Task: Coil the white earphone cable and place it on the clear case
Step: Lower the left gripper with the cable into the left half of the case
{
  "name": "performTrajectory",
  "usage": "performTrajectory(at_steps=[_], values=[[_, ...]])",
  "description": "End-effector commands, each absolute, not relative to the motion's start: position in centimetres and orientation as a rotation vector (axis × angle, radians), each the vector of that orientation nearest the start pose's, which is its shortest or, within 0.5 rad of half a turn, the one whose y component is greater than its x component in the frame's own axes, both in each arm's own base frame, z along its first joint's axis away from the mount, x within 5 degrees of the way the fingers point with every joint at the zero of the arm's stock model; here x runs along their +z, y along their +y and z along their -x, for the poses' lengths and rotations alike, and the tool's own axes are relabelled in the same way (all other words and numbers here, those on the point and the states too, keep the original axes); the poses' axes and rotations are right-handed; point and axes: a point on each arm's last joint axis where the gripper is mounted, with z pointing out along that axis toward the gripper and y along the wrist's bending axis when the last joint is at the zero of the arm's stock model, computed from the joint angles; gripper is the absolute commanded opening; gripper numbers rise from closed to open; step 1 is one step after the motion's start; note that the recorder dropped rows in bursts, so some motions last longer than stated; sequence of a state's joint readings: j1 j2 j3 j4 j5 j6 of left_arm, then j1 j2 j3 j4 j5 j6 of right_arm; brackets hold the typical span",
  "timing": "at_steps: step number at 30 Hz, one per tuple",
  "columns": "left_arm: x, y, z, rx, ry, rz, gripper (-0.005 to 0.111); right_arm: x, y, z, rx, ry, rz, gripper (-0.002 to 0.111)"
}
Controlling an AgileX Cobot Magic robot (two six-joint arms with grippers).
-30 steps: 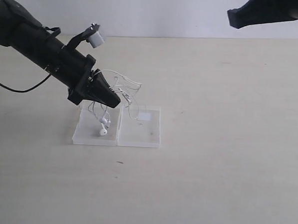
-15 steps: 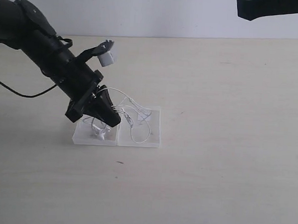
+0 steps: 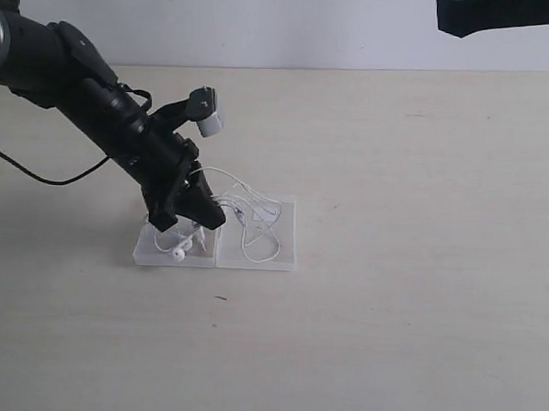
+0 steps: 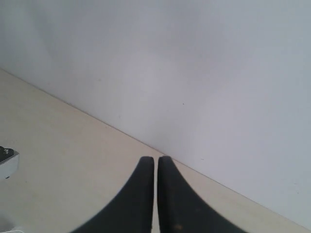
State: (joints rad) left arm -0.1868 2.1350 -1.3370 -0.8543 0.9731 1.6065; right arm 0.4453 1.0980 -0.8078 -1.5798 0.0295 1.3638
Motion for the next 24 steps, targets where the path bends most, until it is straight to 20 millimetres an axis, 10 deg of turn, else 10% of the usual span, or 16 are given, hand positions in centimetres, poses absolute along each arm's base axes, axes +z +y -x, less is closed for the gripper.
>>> performTrajectory(at_steps=[1, 24], values=[[12.54, -13.26, -38.37, -0.780, 2.176, -1.456, 0.000, 34.43, 10.28, -22.13, 0.144, 1.687, 0.555, 0.004], [12.78, -13.30, -38.35, -0.803, 2.189, -1.463, 0.000, 34.43, 10.45, -22.05, 0.164, 1.684, 0.568, 0.004]])
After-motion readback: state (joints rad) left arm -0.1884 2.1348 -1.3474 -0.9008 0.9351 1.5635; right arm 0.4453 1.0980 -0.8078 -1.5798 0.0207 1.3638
